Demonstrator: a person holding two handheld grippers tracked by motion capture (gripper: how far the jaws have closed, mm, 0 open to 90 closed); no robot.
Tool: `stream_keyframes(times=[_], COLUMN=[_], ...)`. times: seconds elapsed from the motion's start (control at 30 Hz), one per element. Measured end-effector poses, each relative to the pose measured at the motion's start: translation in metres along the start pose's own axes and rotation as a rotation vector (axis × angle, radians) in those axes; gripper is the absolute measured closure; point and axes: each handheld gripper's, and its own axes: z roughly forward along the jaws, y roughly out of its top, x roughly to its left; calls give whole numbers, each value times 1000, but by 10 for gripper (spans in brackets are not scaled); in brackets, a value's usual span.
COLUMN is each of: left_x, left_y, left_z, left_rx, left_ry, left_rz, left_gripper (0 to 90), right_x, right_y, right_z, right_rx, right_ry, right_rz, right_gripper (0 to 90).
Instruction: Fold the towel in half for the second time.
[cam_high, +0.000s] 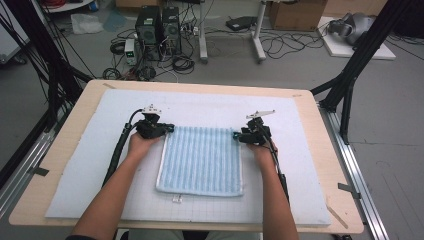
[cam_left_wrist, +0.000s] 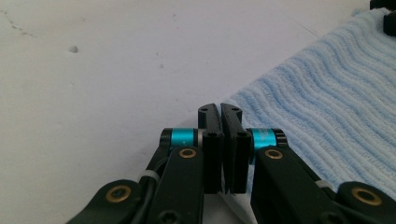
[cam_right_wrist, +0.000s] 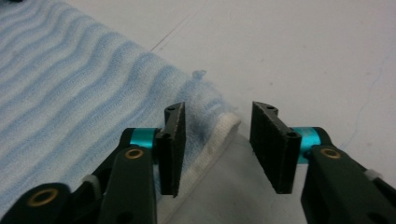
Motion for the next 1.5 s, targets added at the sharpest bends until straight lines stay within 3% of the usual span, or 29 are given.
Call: stream_keyframes(times=[0.17,0.23,0.3,0.4,0.43,0.53,0.6,0.7,0.77,0.9,1.03,1.17,1.5], left_x=[0,0,0,0,1,5,6,8,10,13,7,-3,-23], left_y=[0,0,0,0,0,6,13,27,32,28,19,11,0], left_z=[0,0,0,-1,-2,-10,-15,-22,-26,-29,-34,-39,-66], left_rx=[0,-2,-4,-13,-23,-109,-171,-210,-244,-228,-259,-266,-309], left_ry=[1,0,-1,1,-2,-1,5,0,-11,-36,-51,-58,-96], left_rz=[0,-4,-6,-18,-38,-79,-70,-51,-63,-63,-86,-53,-20], left_gripper=[870,870,870,871,872,873,873,873,873,872,872,871,869], right_x=[6,8,7,9,9,8,8,8,7,10,13,16,35], right_y=[2,3,6,11,12,18,24,33,38,39,36,32,12], right_z=[2,2,2,0,0,-3,-7,-12,-14,-16,-20,-28,-53], right_rx=[9,22,37,15,5,-6,-49,-99,-124,-143,-148,-155,-217], right_ry=[27,26,20,-12,-19,-32,-54,-81,-89,-78,-66,-50,-2], right_rz=[-39,-44,-46,-49,-44,-51,-50,-43,-30,-33,-39,-56,-84], right_gripper=[820,847,856,861,861,860,860,860,860,860,859,859,858])
